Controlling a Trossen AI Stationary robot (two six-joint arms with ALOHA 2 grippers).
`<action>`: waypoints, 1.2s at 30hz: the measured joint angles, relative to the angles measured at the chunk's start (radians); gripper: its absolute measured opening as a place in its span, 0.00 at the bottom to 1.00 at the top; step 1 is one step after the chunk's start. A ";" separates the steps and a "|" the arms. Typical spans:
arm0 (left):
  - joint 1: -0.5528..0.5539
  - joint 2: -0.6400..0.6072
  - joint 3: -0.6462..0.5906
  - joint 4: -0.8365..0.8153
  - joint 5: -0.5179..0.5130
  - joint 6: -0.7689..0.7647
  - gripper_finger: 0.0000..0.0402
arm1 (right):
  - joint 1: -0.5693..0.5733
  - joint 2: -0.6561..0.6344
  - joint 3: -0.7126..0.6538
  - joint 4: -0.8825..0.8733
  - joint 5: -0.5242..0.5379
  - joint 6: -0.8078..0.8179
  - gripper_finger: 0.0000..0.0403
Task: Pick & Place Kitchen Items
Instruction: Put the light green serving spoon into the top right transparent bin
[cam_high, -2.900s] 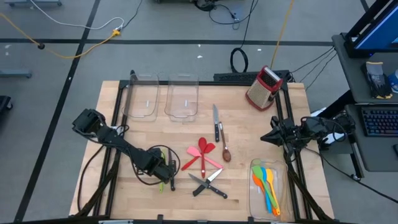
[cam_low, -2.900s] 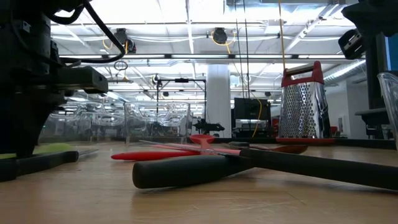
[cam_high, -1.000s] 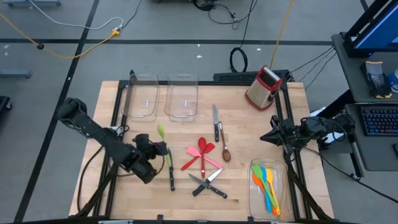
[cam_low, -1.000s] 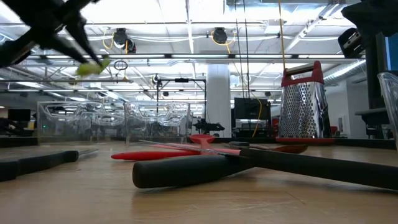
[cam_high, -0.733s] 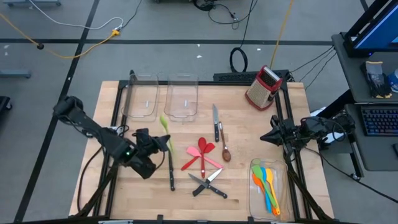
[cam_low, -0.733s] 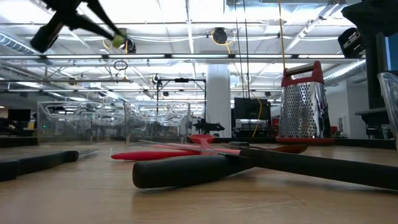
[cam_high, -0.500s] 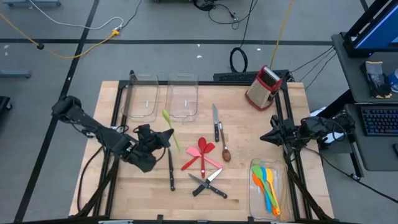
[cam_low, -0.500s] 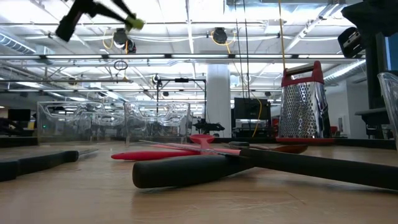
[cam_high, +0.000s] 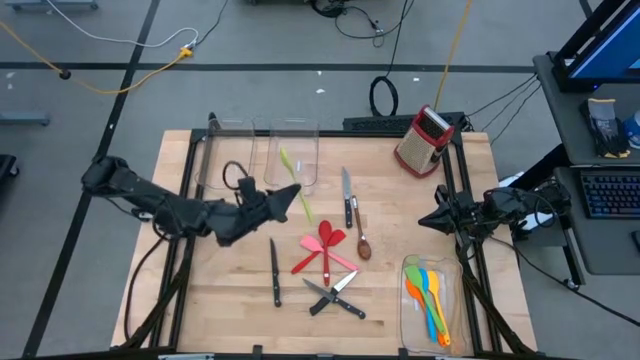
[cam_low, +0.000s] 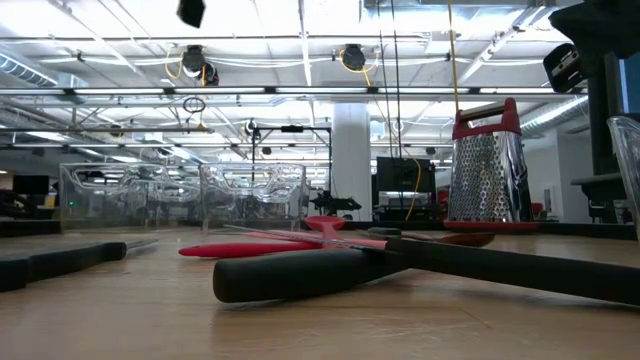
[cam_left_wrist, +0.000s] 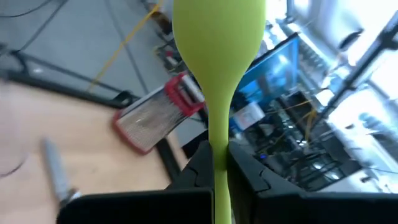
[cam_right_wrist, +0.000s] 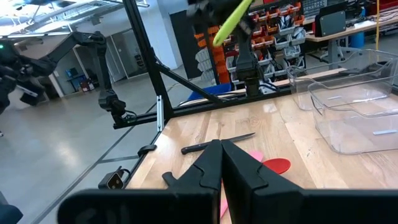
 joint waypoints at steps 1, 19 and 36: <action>0.018 0.000 0.000 0.027 0.025 0.024 0.02 | 0.000 0.000 0.000 0.000 0.000 0.000 0.00; 0.487 0.000 0.000 0.045 0.508 0.017 0.02 | 0.000 0.000 0.000 0.001 0.045 0.004 0.00; 0.763 0.003 0.000 -0.196 0.652 0.020 0.02 | 0.000 0.000 0.000 0.004 0.131 0.008 0.00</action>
